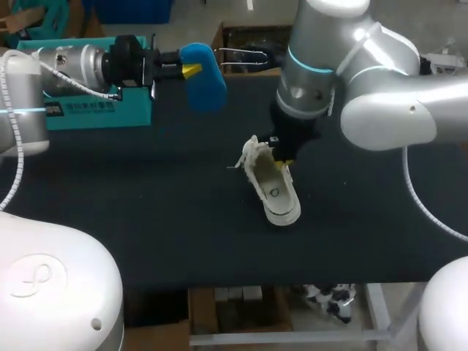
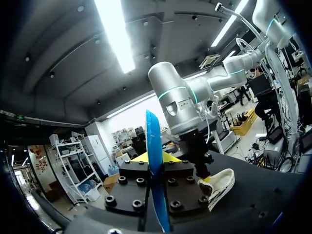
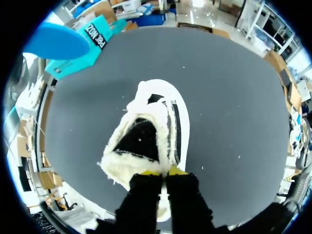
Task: Open the shoe tongue, take the insole out of the shoe, put the insole back into the shoe, and pack the shoe into the shoebox
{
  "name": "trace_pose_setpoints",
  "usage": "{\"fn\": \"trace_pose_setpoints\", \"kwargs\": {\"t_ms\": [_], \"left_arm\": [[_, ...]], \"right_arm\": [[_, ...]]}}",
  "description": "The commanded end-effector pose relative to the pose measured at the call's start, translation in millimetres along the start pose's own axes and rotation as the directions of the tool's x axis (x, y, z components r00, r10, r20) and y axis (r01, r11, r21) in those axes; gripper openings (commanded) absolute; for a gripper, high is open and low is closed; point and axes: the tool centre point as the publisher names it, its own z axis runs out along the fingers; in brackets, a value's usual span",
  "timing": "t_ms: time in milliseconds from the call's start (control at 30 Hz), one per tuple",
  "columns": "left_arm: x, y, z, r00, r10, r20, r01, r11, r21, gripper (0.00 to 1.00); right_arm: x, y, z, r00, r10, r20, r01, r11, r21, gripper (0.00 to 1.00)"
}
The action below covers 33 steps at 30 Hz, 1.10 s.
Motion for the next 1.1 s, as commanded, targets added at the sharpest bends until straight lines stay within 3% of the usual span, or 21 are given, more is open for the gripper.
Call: {"fn": "trace_pose_setpoints", "kwargs": {"t_ms": [33,167,200,233,267,300,567,600,667,1000,1100], "left_arm": [[3.5,1.4,-3.7,1.0,-0.001,-0.003,0.001,1.0,0.004,0.0],[7.7,2.4,-6.5,1.0,-0.007,-0.003,0.007,1.0,0.0,0.0],[9.4,2.2,-6.8,1.0,-0.009,-0.002,0.009,1.0,-0.001,0.0],[12.2,1.7,-6.3,1.0,-0.013,-0.008,0.013,1.0,0.003,0.0],[15.2,0.8,-4.8,1.0,-0.014,-0.016,0.014,1.0,0.008,0.0],[17.0,0.2,-3.7,1.0,-0.014,-0.022,0.014,1.0,0.009,0.0],[43.0,-11.5,27.9,0.993,0.013,-0.121,-0.01,1.0,0.03,0.0],[45.2,-12.1,30.4,0.994,-0.004,-0.11,0.007,1.0,0.031,0.0],[48.0,-12.4,35.4,0.985,-0.16,-0.063,0.16,0.987,0.0,0.0],[48.0,-12.4,35.4,0.985,-0.16,-0.063,0.16,0.987,0.0,0.0],[62.5,-12.4,47.0,0.985,-0.154,-0.074,0.151,0.988,-0.04,0.0]], "right_arm": [[-7.1,-3.8,11.5,1.0,0.003,-0.026,-0.008,0.985,-0.173,0.0],[-10.0,-5.6,16.3,1.0,0.007,-0.03,-0.013,0.984,-0.179,0.03],[-11.4,-6.4,16.5,0.999,0.01,-0.032,-0.015,0.983,-0.185,0.3],[-13.3,-7.7,16.4,0.999,0.012,-0.033,-0.019,0.982,-0.19,0.44],[-15.4,-9.1,15.7,0.999,0.014,-0.034,-0.021,0.98,-0.196,0.87],[-17.1,-10.4,14.0,0.999,0.015,-0.033,-0.021,0.979,-0.201,1.0],[-43.6,-20.6,-15.9,0.998,-0.037,-0.041,0.025,0.968,-0.248,1.0],[-47.4,-22.3,-19.8,0.998,-0.047,-0.051,0.033,0.966,-0.256,1.0],[-47.4,-22.3,-19.8,0.998,-0.047,-0.051,0.033,0.966,-0.256,1.0],[-47.4,-22.3,-19.8,0.998,-0.047,-0.051,0.033,0.966,-0.256,1.0],[-47.8,-19.1,-23.9,0.998,-0.034,-0.052,0.02,0.971,-0.239,1.0]]}}
